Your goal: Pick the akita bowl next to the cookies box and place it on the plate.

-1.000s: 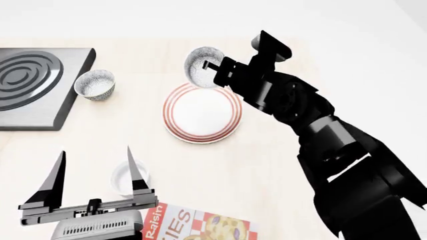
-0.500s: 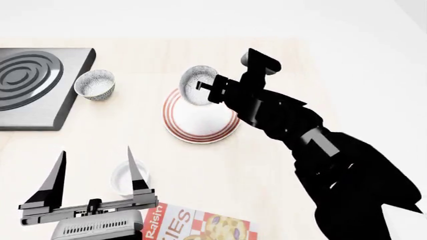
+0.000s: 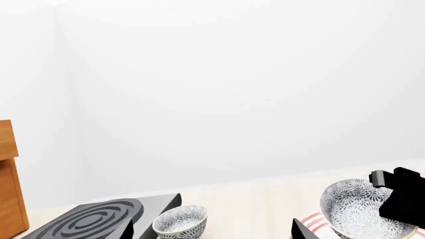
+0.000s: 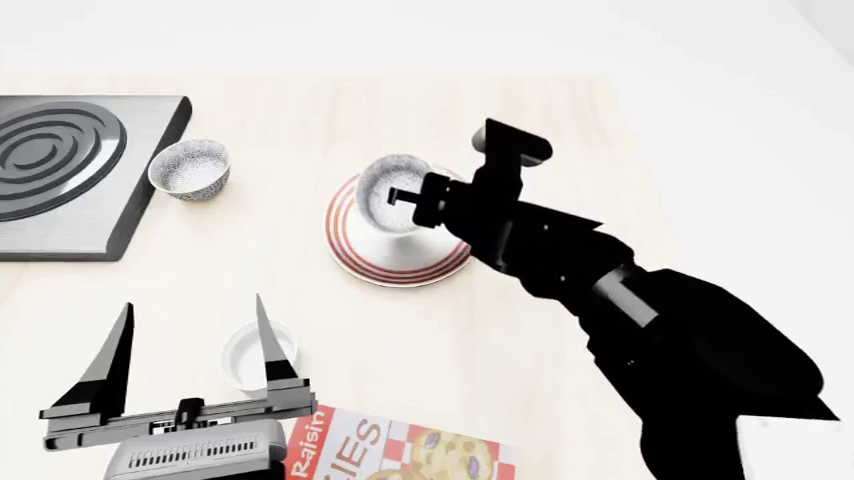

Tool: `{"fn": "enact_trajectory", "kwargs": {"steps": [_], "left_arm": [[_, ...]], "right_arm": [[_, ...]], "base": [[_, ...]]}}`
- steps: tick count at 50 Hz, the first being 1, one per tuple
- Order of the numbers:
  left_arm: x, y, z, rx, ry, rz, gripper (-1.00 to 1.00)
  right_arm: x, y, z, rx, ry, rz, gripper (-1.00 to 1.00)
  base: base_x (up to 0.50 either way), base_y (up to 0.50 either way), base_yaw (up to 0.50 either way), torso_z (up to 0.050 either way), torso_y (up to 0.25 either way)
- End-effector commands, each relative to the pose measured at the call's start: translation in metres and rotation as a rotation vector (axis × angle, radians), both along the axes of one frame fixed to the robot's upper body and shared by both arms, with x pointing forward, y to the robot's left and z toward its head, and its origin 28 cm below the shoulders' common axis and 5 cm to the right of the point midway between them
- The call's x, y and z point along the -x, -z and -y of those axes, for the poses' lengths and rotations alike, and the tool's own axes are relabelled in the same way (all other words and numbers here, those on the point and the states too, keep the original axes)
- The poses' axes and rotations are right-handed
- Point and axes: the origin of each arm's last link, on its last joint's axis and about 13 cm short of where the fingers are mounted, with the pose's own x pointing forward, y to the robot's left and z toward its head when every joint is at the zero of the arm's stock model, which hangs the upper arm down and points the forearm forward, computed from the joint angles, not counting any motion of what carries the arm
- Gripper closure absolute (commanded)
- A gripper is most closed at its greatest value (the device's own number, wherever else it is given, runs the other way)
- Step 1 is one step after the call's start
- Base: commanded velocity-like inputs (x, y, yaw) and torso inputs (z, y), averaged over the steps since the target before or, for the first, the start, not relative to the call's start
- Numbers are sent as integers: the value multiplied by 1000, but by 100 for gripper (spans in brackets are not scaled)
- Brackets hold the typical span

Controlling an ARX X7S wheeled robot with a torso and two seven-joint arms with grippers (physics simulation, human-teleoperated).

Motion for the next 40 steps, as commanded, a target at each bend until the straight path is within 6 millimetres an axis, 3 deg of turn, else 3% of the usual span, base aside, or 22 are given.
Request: {"fn": "enact_trajectory", "kwargs": {"steps": [1, 22, 23, 31, 35, 40], "left_arm": [[0, -1, -1, -2, -1, 8, -100], [-1, 0, -1, -2, -2, 6, -100], [-1, 0, -1, -2, -2, 6, -100], [-1, 0, -1, -2, -1, 6, -100], [-1, 0, -1, -2, -2, 7, -100], [-1, 0, 0, -4, 0, 7, -100]], "right_arm": [[1, 0, -7, -11, -34, 17, 100], [5, 10, -8, -13, -91, -23, 100], [5, 9, -8, -11, -93, -16, -100], [3, 5, -8, -7, -84, 12, -100], [0, -7, -10, -7, -69, 81, -100], [19, -37, -8, 42, -72, 257, -100]], "base": [[0, 0, 0, 0, 0], [0, 0, 0, 0, 0], [0, 0, 0, 0, 0], [0, 0, 0, 0, 0], [0, 0, 0, 0, 0], [0, 0, 0, 0, 0]]}}
